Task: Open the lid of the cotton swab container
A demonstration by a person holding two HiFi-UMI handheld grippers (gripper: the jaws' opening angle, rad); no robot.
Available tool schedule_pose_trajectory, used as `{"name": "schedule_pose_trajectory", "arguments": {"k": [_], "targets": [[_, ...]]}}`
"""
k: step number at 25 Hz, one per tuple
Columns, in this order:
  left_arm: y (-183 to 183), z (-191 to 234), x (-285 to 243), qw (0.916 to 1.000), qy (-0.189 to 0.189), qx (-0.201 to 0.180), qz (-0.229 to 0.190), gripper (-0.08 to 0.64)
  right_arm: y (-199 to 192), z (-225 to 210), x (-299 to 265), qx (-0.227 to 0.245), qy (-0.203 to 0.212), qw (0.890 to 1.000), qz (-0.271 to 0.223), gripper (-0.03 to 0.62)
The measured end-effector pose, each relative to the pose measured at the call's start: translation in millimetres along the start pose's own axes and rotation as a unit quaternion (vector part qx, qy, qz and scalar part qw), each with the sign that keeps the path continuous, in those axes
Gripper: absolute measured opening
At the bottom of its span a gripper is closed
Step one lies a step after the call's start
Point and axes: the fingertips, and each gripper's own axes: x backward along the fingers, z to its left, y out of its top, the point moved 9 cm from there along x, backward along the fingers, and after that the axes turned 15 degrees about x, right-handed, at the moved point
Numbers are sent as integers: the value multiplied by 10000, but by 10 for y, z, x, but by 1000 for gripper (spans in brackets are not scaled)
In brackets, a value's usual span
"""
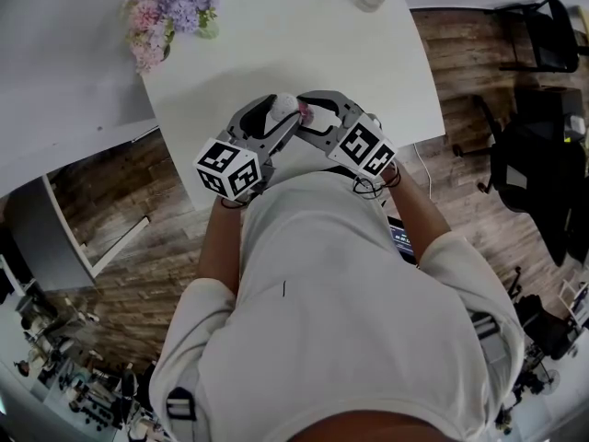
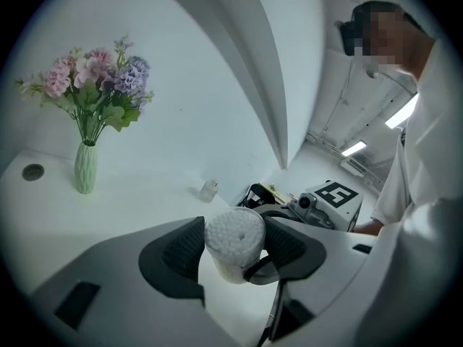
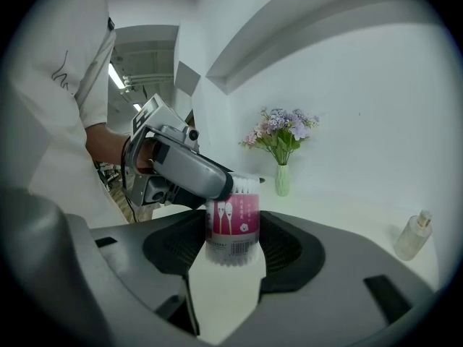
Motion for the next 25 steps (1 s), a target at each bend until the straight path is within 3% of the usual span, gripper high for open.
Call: {"name": "schedule_pose_trajectory", "arguments": {"k": [5, 12, 21, 25], "targets": [[13, 22, 39, 9981, -202, 563, -165, 265, -22, 41, -26, 338, -58, 9994, 1, 227], [8, 72, 61, 9948, -236, 939, -329, 270, -54, 73, -67, 408, -83, 9991, 22, 225], [194, 70, 174, 9932, -240, 929, -661, 270, -72, 51, 8, 372, -121, 9992, -104, 225], [272, 135, 223, 9922, -26, 903, -858, 267, -75, 75, 10, 357, -72, 9993, -97, 224]]}}
